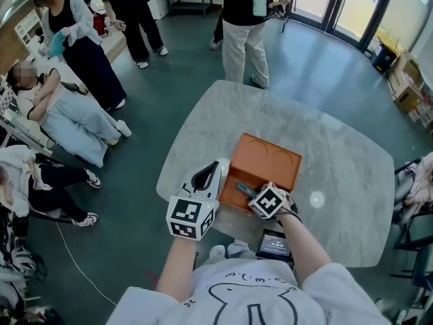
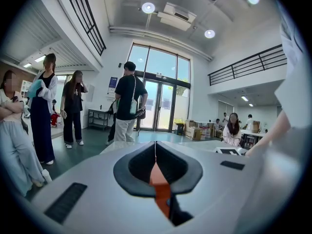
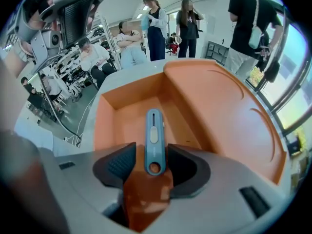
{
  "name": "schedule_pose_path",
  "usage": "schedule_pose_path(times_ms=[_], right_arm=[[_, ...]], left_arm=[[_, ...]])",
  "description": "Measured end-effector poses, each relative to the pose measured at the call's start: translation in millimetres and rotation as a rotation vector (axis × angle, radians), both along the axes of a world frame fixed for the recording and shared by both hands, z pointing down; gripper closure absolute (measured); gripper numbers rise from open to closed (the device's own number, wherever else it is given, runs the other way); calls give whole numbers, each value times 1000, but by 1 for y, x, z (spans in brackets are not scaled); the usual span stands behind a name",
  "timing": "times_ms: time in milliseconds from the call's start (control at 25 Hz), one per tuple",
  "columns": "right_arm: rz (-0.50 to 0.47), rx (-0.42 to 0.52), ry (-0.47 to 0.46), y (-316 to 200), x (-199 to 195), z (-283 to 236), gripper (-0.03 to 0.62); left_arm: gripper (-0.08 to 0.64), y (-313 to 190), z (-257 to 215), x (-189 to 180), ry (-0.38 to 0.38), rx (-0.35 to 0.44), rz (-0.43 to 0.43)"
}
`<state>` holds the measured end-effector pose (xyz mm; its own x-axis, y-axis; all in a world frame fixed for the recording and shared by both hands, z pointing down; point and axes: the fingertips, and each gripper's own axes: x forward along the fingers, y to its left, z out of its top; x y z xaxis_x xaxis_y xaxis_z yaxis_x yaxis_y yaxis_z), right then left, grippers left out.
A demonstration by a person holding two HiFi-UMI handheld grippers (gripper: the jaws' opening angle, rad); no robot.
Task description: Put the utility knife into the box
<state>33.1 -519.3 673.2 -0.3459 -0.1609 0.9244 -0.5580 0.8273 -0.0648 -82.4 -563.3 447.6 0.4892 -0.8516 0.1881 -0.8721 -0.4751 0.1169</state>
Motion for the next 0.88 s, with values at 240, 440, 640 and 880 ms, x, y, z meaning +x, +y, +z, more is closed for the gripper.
schedule_pose_path(times_ms=[240,440,640,880], right_arm=[[87,28,-57,-3,3,-12,331],[212,92,-127,-9,7,-35,331],[346,158,-227,-5,7,-62,332],[440,231,-381,9,1,-108,333]], left_arm=[[545,7,-4,-4,9,6,9],[543,14,-6,-5,12,20,47],[543,28,-13,-10,18,39,80],[543,45,-21,-9,28,62,119]])
